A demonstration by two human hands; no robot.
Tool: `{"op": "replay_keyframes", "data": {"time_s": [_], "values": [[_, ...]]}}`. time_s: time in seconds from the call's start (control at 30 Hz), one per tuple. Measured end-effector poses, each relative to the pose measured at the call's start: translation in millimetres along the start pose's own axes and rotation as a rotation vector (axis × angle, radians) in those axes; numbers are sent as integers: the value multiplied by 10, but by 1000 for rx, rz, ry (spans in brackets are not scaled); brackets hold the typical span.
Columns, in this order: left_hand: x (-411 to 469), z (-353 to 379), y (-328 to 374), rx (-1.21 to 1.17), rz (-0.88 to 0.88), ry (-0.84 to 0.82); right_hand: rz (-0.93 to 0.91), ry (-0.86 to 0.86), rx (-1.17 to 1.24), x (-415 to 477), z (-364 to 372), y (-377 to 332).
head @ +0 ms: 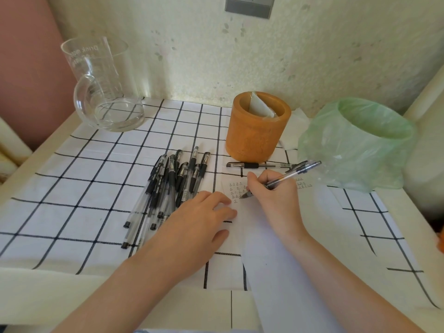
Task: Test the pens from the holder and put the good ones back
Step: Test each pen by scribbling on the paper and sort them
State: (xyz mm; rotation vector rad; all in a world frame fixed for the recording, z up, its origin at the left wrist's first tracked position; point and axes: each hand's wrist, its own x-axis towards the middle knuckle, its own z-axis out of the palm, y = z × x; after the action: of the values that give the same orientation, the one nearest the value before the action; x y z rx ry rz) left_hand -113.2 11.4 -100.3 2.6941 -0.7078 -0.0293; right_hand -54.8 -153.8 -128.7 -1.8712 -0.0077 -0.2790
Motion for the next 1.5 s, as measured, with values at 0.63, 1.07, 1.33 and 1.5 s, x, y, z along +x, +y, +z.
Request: {"op": "replay_keyframes", "data": {"time_s": [0.63, 1.07, 1.33, 1.5], "values": [[9, 2, 2, 8, -3, -7, -36, 11, -60, -3, 10, -6], [17, 11, -5, 3, -1, 1, -33, -14, -39, -21, 8, -42], [31, 8, 5, 0, -1, 3, -31, 5, -64, -15, 18, -35], [28, -3, 11, -3, 0, 15, -16, -19, -31, -14, 6, -34]]}}
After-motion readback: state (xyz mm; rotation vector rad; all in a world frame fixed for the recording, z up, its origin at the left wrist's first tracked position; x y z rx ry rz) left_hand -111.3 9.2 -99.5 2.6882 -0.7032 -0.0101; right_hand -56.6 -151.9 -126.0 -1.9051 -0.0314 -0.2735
